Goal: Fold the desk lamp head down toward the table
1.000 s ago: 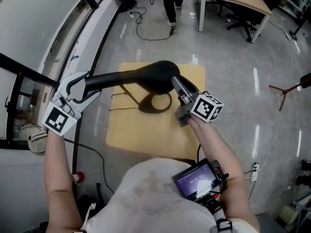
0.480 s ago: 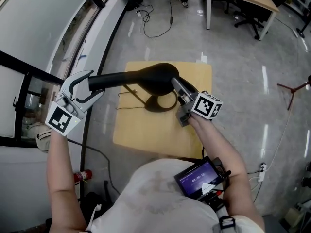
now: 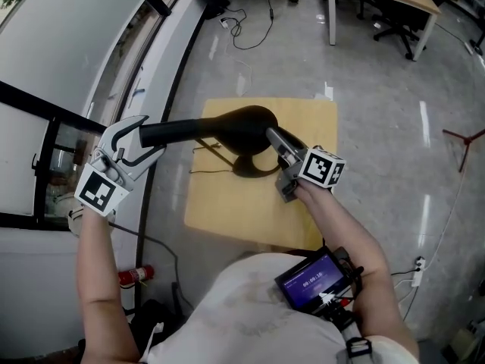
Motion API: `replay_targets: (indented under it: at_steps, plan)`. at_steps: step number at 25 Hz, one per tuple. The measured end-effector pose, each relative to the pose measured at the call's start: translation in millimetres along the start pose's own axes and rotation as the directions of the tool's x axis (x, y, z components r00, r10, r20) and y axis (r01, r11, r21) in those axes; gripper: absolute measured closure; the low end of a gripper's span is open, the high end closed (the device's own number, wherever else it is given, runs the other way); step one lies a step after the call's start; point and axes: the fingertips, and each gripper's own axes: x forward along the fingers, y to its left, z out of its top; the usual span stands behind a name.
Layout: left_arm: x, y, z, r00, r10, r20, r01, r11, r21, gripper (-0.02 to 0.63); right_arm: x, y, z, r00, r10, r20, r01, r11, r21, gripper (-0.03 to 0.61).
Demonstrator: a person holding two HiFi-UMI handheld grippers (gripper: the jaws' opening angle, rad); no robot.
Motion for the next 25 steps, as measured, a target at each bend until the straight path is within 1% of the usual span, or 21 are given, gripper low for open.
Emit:
replay_targets:
  at_steps: [13,19,25]
  plan:
    - [2,2,13,0.998,0.001,-0.057,0.000,1.000,0.009,0.350,5,-6,-7,0.999,0.024,-0.026,-0.023,0.999,0.045,0.417]
    - [2,1,16,0.997,-0.008,-0.078,0.009,1.000,0.016,0.349,6,-6,-15,0.999,0.038,-0.031,-0.035,0.996,0.084,0.417]
    - [5,-2,14,0.995,-0.010,-0.098,0.011,1.000,0.014,0.347,6,-10,-22,0.998,0.054,-0.018,-0.052,0.993,0.106,0.417]
